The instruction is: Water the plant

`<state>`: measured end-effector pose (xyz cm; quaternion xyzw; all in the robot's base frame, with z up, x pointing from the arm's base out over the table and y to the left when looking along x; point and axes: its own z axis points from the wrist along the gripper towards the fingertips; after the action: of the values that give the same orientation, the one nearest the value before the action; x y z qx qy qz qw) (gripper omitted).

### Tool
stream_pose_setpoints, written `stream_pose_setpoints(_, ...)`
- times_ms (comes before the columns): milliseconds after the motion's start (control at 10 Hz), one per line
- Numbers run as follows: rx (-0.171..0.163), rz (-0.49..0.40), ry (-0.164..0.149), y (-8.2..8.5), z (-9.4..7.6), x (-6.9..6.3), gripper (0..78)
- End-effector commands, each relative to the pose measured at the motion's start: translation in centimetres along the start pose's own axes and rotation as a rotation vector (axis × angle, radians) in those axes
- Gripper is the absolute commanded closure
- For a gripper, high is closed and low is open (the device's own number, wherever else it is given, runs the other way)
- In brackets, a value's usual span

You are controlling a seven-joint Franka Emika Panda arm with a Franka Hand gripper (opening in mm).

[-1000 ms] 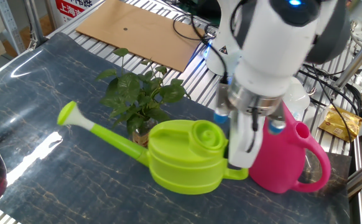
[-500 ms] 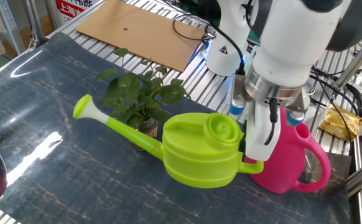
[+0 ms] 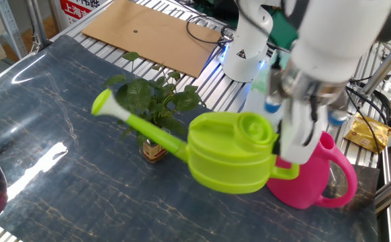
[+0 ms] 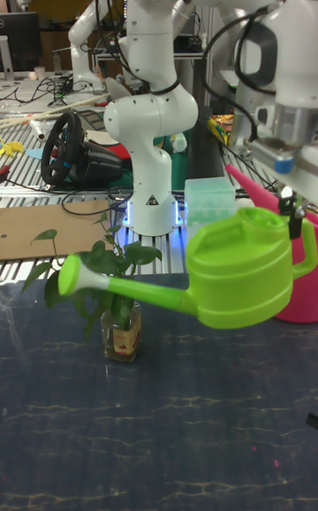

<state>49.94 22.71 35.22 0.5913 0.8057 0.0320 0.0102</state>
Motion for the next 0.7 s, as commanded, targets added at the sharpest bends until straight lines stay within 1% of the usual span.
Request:
stream_pose_setpoints(100, 0.004, 0.027, 0.006, -0.8, -1.4, 1.1, 76.2)
stream_pose_setpoints(200, 0.008, 0.034, 0.015, -1.2, -1.9, 1.5, 76.2)
stream_pose_setpoints(500, 0.016, 0.052, 0.018, -2.1, -2.8, 2.4, 76.2)
stream_pose_setpoints(700, 0.015, 0.052, 0.027, -2.6, -3.1, 2.6, 76.2)
